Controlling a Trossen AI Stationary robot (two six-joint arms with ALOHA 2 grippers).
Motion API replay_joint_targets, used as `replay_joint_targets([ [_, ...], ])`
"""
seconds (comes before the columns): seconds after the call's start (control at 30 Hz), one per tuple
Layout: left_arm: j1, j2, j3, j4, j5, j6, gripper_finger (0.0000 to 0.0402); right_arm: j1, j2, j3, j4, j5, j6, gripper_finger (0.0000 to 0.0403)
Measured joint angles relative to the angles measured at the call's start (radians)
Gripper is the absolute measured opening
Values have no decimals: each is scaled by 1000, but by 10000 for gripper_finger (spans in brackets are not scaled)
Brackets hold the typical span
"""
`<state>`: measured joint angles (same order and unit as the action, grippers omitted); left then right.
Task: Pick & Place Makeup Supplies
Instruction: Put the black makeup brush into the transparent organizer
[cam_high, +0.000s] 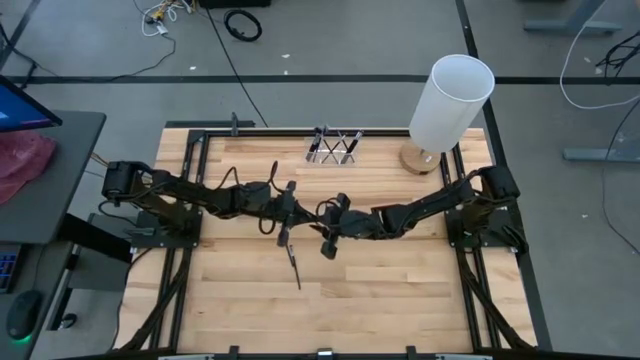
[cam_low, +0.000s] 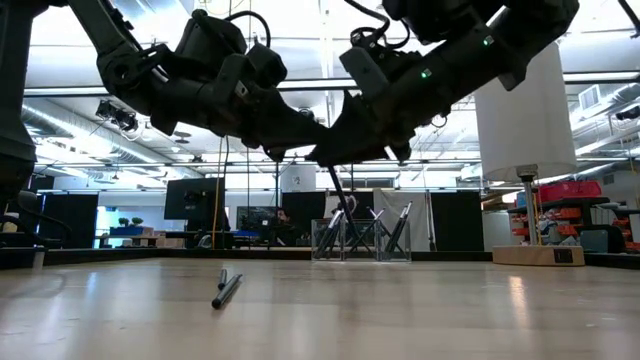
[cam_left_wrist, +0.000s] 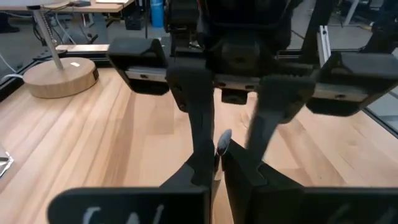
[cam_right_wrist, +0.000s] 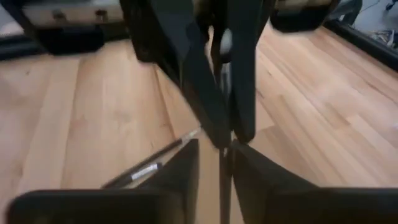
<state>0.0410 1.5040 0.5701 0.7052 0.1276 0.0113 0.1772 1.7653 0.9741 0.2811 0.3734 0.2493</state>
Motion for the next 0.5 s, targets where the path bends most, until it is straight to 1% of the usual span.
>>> replay_joint_targets([
  [0.17,-1,0,0,1,3,-1,25,0,0,0,14,8,-9,24],
  [0.2,0,0,0,4,3,-1,26,0,0,0,13,9,-8,16],
  [0.27,0,0,0,3,1,2,38,0,0,0,7,7,4,13],
  [0.37,0,0,0,12,0,34,79,7,-2,-32,28,16,35,19],
  [0.5,2,-14,0,-17,-4,71,158,16,0,-129,169,89,70,10],
])
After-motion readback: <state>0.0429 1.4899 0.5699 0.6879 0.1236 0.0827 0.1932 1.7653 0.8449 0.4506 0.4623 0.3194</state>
